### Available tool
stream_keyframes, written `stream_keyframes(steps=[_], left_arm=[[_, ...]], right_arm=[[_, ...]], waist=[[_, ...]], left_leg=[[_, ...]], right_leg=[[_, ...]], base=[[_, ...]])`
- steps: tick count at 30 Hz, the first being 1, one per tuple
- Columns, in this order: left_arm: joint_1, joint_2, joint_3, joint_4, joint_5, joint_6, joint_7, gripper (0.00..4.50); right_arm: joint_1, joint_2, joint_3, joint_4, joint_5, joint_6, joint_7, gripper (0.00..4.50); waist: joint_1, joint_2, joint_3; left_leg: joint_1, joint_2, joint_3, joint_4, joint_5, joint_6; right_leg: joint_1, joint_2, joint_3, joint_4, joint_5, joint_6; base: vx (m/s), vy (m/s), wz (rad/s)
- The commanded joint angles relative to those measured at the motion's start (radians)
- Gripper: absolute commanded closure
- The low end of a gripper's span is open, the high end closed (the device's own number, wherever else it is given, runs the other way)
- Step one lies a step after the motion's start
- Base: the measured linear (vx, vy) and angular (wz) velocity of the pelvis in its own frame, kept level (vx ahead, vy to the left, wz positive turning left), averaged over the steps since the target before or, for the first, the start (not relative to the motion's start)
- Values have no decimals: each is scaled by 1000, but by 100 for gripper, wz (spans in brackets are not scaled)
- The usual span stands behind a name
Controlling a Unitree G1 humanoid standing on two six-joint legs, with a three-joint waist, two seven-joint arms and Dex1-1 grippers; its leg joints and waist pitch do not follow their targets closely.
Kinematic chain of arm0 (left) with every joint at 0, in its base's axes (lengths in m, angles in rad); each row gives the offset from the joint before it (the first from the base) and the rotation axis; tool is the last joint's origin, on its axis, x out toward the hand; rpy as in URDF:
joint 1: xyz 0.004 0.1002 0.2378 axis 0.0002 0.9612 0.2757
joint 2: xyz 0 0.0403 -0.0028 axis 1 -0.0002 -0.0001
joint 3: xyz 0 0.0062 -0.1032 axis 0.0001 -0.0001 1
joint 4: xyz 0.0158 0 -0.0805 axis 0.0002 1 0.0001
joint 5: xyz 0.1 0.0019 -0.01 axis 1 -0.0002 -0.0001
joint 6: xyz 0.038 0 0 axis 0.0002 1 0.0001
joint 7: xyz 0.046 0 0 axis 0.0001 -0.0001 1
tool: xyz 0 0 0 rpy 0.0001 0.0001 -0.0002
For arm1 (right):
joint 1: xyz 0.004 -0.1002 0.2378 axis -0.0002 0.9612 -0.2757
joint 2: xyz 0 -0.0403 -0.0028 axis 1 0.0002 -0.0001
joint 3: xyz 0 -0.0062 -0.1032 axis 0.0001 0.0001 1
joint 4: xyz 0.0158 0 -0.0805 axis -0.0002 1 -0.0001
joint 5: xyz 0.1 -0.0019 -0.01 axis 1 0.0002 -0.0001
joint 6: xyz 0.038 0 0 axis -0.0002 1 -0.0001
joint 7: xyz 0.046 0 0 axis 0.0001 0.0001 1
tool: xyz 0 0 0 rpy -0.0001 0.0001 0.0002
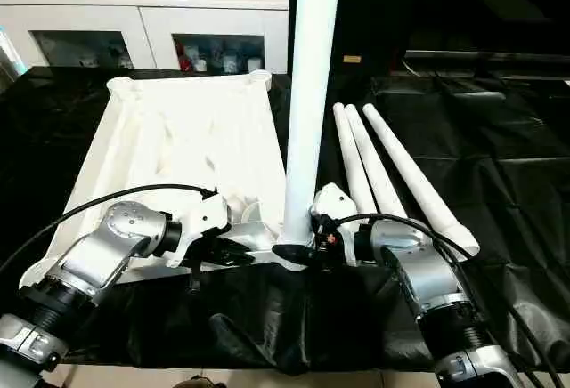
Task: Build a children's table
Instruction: Rotate leg to tighten
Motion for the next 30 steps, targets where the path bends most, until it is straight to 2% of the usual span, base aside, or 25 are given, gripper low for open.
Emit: stream_keyframes(steps=[1, 3, 4, 5, 6, 7, 9, 10, 11, 13, 14, 15, 17, 20, 23, 28, 29, 30], left_arm=[[-22, -56, 3, -2, -11, 14, 54, 450], [-32, -88, 26, 15, -2, 35, 130, 450], [-32, -88, 26, 15, -2, 35, 130, 450], [-39, -114, 43, 25, 3, 50, 187, 450], [-46, -140, 60, 34, 10, 72, 246, 450], [-53, -160, 73, 40, 17, 90, 296, 450], [-62, -193, 94, 42, 26, 122, 371, 450], [-64, -203, 100, 42, 28, 132, 394, 450], [-67, -217, 107, 40, 35, 144, 426, 450], [-70, -243, 120, 33, 48, 163, 485, 450], [-69, -258, 124, 23, 54, 170, 511, 450], [-64, -271, 126, 7, 52, 172, 522, 450], [-55, -280, 118, -12, 51, 161, 517, 450], [-47, -274, 100, -23, 52, 147, 495, 450], [-42, -263, 87, -34, 45, 142, 470, 450], [-33, -231, 61, -52, 40, 144, 398, 450], [-33, -216, 55, -49, 32, 137, 368, 450], [-33, -210, 54, -48, 29, 135, 355, 450]], right_arm=[[-11, 68, 19, 24, 7, 7, -53, 175], [-43, 115, -11, 98, -21, -6, -176, 175], [-43, 115, -11, 98, -21, -6, -176, 175], [-68, 147, -33, 150, -31, -8, -256, 175], [-94, 181, -58, 203, -37, -4, -339, 175], [-117, 210, -78, 248, -39, -2, -404, 175], [-155, 255, -103, 322, -45, -8, -507, 176], [-167, 268, -110, 345, -48, -12, -540, 176], [-183, 285, -117, 374, -52, -16, -580, 176], [-215, 316, -133, 431, -65, -28, -664, 176], [-230, 333, -139, 461, -70, -39, -695, 176], [-240, 349, -145, 479, -65, -50, -703, 176], [-248, 364, -152, 492, -54, -63, -684, 120], [-260, 377, -166, 512, -50, -80, -668, 106], [-262, 368, -164, 517, -56, -92, -663, 81], [-239, 316, -142, 484, -67, -135, -570, 81], [-208, 282, -125, 435, -63, -147, -483, 81], [-194, 267, -119, 412, -61, -151, -448, 81]], waist=[[-4, -9, -56], [-13, -7, -52], [-18, -8, -50], [-23, -7, -51], [-29, -8, -50], [-44, -7, -47], [-47, -7, -48], [-50, -4, -47], [-53, -5, -48], [-54, -4, -50], [-58, -2, -51], [-57, -9, -54], [-54, -6, -55], [-51, -7, -60], [-43, -5, -64], [-34, -4, -66], [-34, -1, -65], [-32, -2, -64]], left_leg=[[28, 77, -33, -76, -339, 1], [31, 77, -38, -79, -377, -22], [32, 75, -39, -79, -391, -27], [30, 75, -43, -80, -406, -37], [28, 74, -43, -82, -412, -38], [30, 70, -48, -81, -456, -55], [33, 68, -48, -78, -453, -50], [32, 68, -48, -78, -452, -50], [31, 67, -49, -78, -449, -47], [31, 69, -47, -79, -430, -42], [31, 70, -45, -79, -423, -44], [31, 69, -44, -78, -411, -38], [28, 70, -39, -77, -384, -22], [21, 70, -33, -76, -309, 6], [20, 70, -30, -71, -249, 27], [19, 72, -27, -67, -213, 47], [20, 72, -27, -68, -222, 48], [20, 73, -28, -69, -227, 48]], right_leg=[[29, -97, 63, -90, -332, -185], [26, -98, 61, -95, -394, -178], [24, -98, 60, -99, -417, -174], [29, -100, 58, -98, -443, -161], [28, -98, 58, -99, -450, -158], [25, -99, 54, -105, -505, -145], [23, -103, 55, -113, -535, -127], [21, -102, 55, -112, -531, -129], [23, -100, 53, -114, -530, -125], [22, -98, 56, -111, -480, -135], [19, -96, 57, -106, -447, -151], [23, -97, 57, -104, -425, -160], [24, -96, 60, -101, -372, -170], [32, -93, 60, -87, -249, -200], [38, -92, 60, -79, -182, -214], [41, -91, 59, -75, -139, -225], [40, -89, 58, -76, -139, -225], [42, -88, 57, -77, -143, -222]], base=[[0, 0, 0], [0, 0, 0], [0, 0, 0], [0, 0, 0], [0, 0, 0], [0, 0, 0], [0, 0, 0], [0, 0, 0], [0, 0, 0], [0, 0, 0], [0, 0, 0], [0, 0, 0], [0, 0, 0], [0, 0, 0], [0, 0, 0], [0, 0, 0], [0, 0, 0], [0, 0, 0]])
